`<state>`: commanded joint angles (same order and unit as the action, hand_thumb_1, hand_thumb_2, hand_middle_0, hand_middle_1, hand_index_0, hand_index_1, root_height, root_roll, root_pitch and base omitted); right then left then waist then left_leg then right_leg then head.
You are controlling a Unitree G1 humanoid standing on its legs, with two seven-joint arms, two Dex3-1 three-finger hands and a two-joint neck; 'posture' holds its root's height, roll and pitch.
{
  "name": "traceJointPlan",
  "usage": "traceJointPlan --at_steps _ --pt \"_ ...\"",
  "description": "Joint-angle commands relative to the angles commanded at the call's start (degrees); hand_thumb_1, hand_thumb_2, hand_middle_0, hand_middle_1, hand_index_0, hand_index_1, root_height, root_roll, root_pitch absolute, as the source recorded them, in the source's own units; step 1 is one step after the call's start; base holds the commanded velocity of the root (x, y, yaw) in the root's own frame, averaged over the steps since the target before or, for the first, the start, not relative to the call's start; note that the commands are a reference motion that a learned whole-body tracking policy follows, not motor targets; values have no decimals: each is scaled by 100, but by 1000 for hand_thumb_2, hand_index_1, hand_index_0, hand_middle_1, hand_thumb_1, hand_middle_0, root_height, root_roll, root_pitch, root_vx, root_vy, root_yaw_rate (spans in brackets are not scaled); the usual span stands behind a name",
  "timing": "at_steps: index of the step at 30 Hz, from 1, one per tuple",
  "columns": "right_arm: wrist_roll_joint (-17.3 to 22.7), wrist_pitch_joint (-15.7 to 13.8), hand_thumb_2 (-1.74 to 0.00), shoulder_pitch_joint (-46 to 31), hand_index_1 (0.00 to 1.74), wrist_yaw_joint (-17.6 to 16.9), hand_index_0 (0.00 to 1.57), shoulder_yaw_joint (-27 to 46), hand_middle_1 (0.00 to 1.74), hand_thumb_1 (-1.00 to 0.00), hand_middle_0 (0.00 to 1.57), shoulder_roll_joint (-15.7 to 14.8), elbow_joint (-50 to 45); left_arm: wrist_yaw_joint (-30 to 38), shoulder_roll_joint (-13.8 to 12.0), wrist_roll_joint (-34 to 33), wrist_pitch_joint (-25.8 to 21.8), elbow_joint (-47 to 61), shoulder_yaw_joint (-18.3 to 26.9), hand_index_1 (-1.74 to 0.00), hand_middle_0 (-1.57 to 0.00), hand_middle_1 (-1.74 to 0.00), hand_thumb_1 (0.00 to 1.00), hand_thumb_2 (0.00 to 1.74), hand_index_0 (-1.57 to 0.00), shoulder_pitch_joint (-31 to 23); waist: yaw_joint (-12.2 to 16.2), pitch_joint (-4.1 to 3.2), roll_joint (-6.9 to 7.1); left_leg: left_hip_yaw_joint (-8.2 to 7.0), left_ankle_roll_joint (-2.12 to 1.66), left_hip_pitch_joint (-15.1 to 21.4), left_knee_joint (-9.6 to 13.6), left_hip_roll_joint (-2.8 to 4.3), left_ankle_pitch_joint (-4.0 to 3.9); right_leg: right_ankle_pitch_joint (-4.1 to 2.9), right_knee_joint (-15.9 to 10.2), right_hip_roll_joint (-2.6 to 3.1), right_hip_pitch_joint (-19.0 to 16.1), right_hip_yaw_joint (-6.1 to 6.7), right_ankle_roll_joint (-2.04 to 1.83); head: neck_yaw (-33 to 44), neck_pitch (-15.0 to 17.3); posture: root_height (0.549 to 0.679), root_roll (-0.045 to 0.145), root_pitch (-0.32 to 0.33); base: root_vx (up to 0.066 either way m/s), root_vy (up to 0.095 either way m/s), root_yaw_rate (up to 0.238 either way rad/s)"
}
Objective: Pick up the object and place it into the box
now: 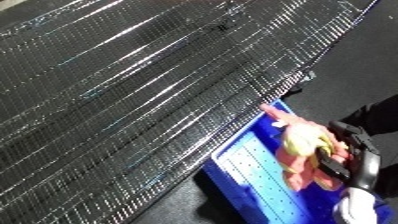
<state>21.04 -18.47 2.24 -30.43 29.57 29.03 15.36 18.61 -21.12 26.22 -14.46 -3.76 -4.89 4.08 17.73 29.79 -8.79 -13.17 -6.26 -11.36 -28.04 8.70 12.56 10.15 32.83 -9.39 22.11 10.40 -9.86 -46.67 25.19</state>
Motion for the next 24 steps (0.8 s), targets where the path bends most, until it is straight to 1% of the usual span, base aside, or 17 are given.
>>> traceJointPlan --at_steps 2,5,10,16,19,24 --pt "20 7 0 -8 0 -18 0 49 0 0 0 44 144 -9 -17 -7 -8 -28 4 -1740 -1570 -1740 1000 1740 -1570 11 -8 0 -11 -2 -5 11 9 0 -6 8 -6 0 -12 -8 -2 -10 -4 650 79 -12 1 -6 18" --pt "46 11 0 -26 0 -29 0 105 0 0 0 60 273 -12 -32 -15 -17 -51 19 -1740 -1570 -1740 1000 1740 -1570 18 -17 -1 -20 -3 -14 35 17 9 -10 19 -3 4 -30 -15 -5 -32 -17 650 79 -13 10 -13 5" --pt "100 -8 0 -29 0 -31 0 141 0 0 0 66 354 -23 -47 -26 -21 -48 30 -1740 -1570 -1740 1000 1740 -1570 9 -54 -12 -28 3 -32 46 67 19 -37 4 -53 7 -55 -13 -10 -35 4 651 80 -12 12 -14 4" --pt "97 -21 0 -65 0 24 0 125 0 0 0 43 274 -61 -44 -33 -4 -54 18 -1740 -1570 -1740 1000 1740 -1570 -9 -107 -8 -17 24 -39 33 97 15 -73 8 -62 18 -53 -36 -9 -7 68 651 80 -11 9 -20 18" --pt "23 3 0 -92 0 72 0 57 0 0 0 37 147 -72 -36 -45 16 -54 7 -1740 -1570 -1740 1000 1740 -1570 -12 -140 -11 -8 34 -44 28 97 22 -88 23 -46 19 -51 -47 -10 -15 140 651 81 -11 14 -20 29" --pt "-173 55 0 -104 0 196 0 -124 0 0 0 3 -212 -86 -19 -47 55 -51 1 -1740 -1570 -1740 1000 1740 -1570 -33 -200 -25 -1 60 -47 24 83 34 -96 71 20 31 -34 -59 -11 57 232 651 81 -12 19 -22 33"
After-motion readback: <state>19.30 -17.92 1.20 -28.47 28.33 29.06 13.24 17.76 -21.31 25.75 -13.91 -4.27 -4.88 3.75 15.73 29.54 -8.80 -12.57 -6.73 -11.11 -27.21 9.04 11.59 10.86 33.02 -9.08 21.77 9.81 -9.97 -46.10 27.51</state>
